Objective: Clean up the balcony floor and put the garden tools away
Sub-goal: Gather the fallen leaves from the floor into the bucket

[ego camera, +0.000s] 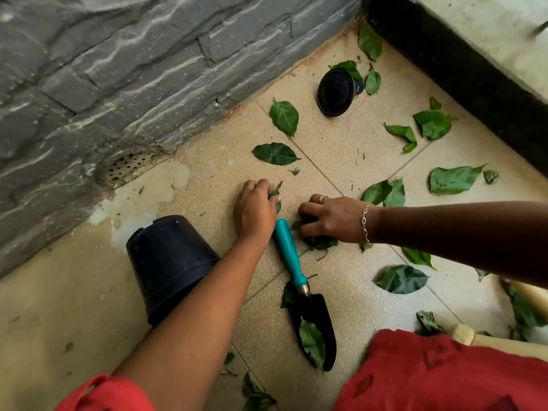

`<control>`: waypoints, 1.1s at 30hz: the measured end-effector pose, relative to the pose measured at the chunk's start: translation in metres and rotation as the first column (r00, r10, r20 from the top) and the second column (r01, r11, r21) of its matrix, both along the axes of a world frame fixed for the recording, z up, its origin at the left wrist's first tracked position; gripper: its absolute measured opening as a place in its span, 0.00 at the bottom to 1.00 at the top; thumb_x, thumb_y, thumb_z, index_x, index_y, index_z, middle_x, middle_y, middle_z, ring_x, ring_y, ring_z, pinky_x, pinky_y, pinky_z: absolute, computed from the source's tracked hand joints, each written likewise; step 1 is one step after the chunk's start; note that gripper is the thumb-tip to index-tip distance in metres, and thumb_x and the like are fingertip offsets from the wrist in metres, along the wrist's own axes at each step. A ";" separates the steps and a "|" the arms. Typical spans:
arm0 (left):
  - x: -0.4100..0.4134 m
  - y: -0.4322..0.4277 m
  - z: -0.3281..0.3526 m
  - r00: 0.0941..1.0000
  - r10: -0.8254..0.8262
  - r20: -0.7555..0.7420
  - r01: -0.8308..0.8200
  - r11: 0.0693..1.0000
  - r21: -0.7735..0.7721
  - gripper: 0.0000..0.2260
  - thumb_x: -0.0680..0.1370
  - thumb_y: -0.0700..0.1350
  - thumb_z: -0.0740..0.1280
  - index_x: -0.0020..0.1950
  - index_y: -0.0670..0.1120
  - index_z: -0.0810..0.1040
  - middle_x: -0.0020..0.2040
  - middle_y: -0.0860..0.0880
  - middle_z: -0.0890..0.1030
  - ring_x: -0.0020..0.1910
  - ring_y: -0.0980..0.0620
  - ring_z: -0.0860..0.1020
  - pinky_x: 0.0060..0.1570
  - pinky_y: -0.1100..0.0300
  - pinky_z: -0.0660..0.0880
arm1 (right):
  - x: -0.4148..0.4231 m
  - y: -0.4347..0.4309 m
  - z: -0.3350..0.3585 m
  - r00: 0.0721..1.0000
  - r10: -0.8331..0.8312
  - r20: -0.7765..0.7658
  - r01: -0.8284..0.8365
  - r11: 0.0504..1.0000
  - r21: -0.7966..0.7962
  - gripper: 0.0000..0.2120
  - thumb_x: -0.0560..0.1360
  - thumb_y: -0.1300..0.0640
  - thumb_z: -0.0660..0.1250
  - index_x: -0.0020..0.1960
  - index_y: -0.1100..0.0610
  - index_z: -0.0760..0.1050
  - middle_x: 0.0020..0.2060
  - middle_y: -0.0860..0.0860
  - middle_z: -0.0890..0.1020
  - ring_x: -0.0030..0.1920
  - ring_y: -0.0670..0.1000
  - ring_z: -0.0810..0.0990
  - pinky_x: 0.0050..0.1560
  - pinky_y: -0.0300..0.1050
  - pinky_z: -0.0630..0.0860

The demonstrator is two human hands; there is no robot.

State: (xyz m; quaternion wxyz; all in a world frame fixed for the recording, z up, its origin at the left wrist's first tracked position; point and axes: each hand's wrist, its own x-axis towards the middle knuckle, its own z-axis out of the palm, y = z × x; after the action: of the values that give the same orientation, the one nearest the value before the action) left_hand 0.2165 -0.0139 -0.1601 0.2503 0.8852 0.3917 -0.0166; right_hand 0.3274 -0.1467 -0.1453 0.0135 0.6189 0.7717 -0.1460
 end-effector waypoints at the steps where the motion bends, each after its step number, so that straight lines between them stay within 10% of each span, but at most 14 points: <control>1: 0.000 0.000 -0.002 1.000 -0.006 0.002 0.006 1.000 0.007 0.11 0.78 0.46 0.65 0.58 0.42 0.75 0.58 0.45 0.74 0.47 0.54 0.70 0.42 0.64 0.65 | 0.000 0.002 0.000 0.999 -0.025 -0.047 0.024 1.000 -0.011 0.11 0.67 0.62 0.65 0.48 0.56 0.80 0.42 0.58 0.78 0.35 0.55 0.78 0.25 0.40 0.73; 8: 0.019 -0.004 0.012 0.929 0.279 0.243 -0.205 0.935 -0.288 0.12 0.79 0.42 0.63 0.59 0.36 0.73 0.56 0.41 0.76 0.51 0.49 0.76 0.44 0.66 0.70 | 0.029 0.029 0.018 0.775 -0.607 -0.177 0.587 0.795 -0.155 0.10 0.74 0.65 0.65 0.54 0.62 0.79 0.52 0.57 0.80 0.53 0.55 0.78 0.49 0.40 0.71; 13: 0.051 -0.025 0.038 0.701 0.697 0.150 -0.277 0.460 -0.843 0.10 0.80 0.33 0.56 0.51 0.47 0.71 0.54 0.43 0.78 0.49 0.47 0.79 0.42 0.56 0.77 | 0.027 0.046 0.034 0.621 -0.767 -0.161 0.775 0.631 -0.019 0.12 0.73 0.68 0.63 0.55 0.62 0.79 0.52 0.58 0.78 0.53 0.58 0.77 0.51 0.48 0.73; 19: 0.062 -0.030 0.054 0.523 0.842 -0.136 -0.228 -0.015 -0.974 0.11 0.81 0.44 0.56 0.42 0.43 0.74 0.42 0.44 0.79 0.42 0.48 0.78 0.42 0.57 0.74 | 0.002 0.046 0.037 0.626 -0.747 -0.223 0.770 0.638 0.026 0.13 0.72 0.65 0.62 0.55 0.65 0.76 0.53 0.60 0.74 0.52 0.60 0.75 0.52 0.51 0.72; 28: 0.061 -0.012 0.045 0.582 0.774 -0.248 -0.160 -0.190 -0.969 0.22 0.83 0.53 0.51 0.51 0.38 0.78 0.51 0.40 0.80 0.55 0.45 0.77 0.58 0.56 0.71 | -0.007 0.051 0.030 0.786 -0.562 -0.258 0.597 0.798 0.079 0.20 0.63 0.60 0.62 0.52 0.68 0.75 0.43 0.63 0.78 0.41 0.63 0.77 0.43 0.51 0.74; 33: 0.066 0.002 0.040 0.518 0.790 -0.328 -0.163 -0.286 -0.944 0.20 0.83 0.49 0.49 0.61 0.42 0.76 0.59 0.42 0.78 0.63 0.44 0.74 0.56 0.56 0.70 | 0.013 0.070 0.039 0.921 -0.382 0.074 0.379 0.924 0.052 0.21 0.65 0.50 0.54 0.51 0.57 0.77 0.45 0.52 0.80 0.54 0.59 0.75 0.49 0.49 0.58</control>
State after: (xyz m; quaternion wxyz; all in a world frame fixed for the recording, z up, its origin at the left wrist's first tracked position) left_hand 0.2826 -0.0117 -0.1202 0.8336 0.1530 0.5292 0.0402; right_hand 0.3407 -0.0768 -0.1068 0.0053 0.7625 0.6382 -0.1062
